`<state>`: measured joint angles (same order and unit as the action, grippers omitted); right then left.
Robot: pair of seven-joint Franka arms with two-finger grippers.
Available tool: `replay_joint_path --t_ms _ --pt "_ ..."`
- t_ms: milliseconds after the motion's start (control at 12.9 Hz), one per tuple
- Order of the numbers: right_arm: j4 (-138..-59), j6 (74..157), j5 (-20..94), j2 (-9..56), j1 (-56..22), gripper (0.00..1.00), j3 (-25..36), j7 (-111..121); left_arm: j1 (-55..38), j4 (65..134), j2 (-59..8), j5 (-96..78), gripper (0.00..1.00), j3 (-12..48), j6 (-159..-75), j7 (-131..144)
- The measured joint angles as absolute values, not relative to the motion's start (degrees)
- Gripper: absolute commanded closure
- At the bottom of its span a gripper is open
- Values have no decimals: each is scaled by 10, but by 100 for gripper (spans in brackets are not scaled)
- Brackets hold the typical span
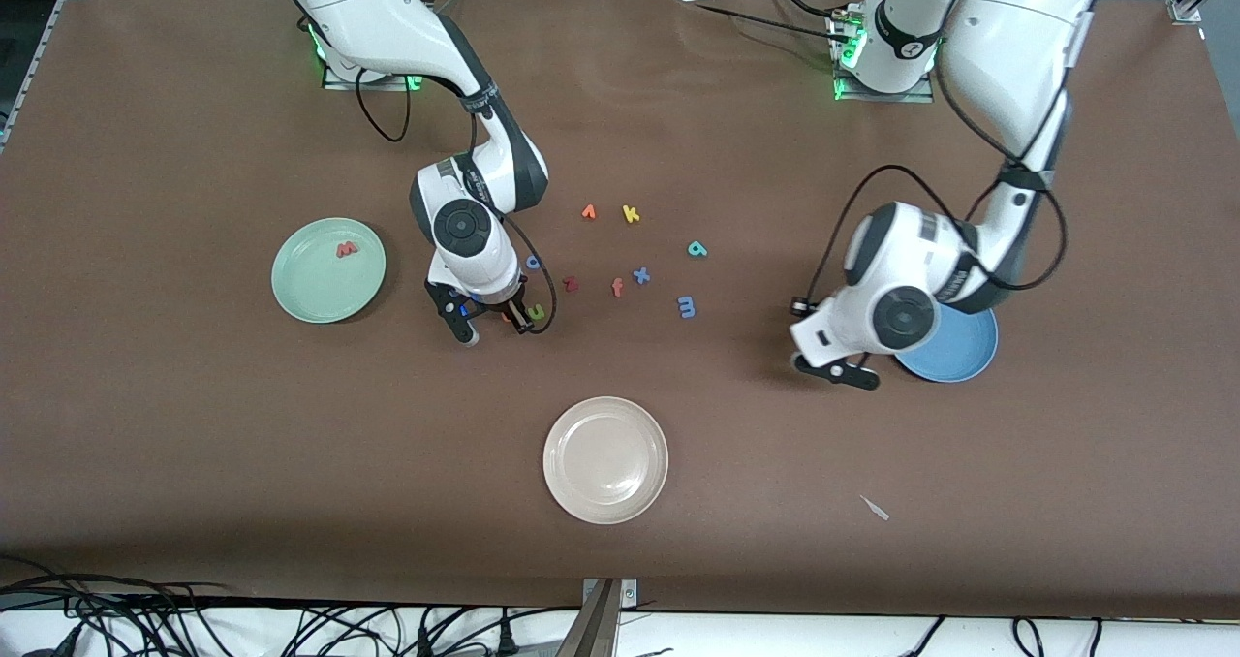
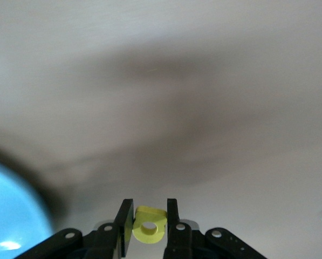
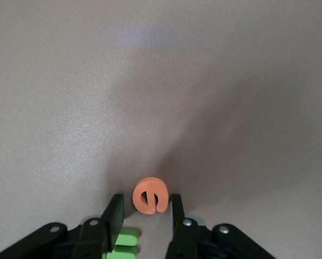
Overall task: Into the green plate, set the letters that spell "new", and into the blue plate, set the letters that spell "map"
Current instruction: 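Drop yellow a in blue plate while the right gripper drops orange o, then grasp blue E with the left gripper while the right gripper grasps green u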
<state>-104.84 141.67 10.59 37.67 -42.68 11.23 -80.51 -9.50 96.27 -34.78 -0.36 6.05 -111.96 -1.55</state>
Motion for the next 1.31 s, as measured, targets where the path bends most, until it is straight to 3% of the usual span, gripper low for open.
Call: replay_joint_path --t_ms 77,386,541,695,772,850,1081,1313 --pt "-1048 1418 106 377 -427 85 112 -804 -71 963 -346 -4 85 60 -1111 -61" --pt "-1046 1413 106 376 -427 85 116 -798 26 963 -341 21 83 57 -1083 -232" --pt "-1041 1373 106 365 -428 85 137 -759 47 966 -341 47 74 58 -1079 -280" --pt "-1037 1296 106 334 -427 85 177 -680 50 972 -344 69 34 59 -1078 -301" --pt "-1037 1261 106 316 -426 85 199 -637 49 975 -345 73 5 61 -1077 -304" --pt "-1038 1226 106 299 -424 84 222 -593 48 976 -345 73 0 62 -1075 -306" --pt "-1091 1188 107 253 -421 84 290 -443 43 975 -345 74 0 64 -1073 -295" --pt "-1202 1238 111 214 -419 84 357 -287 42 973 -343 59 0 101 -1076 -200"
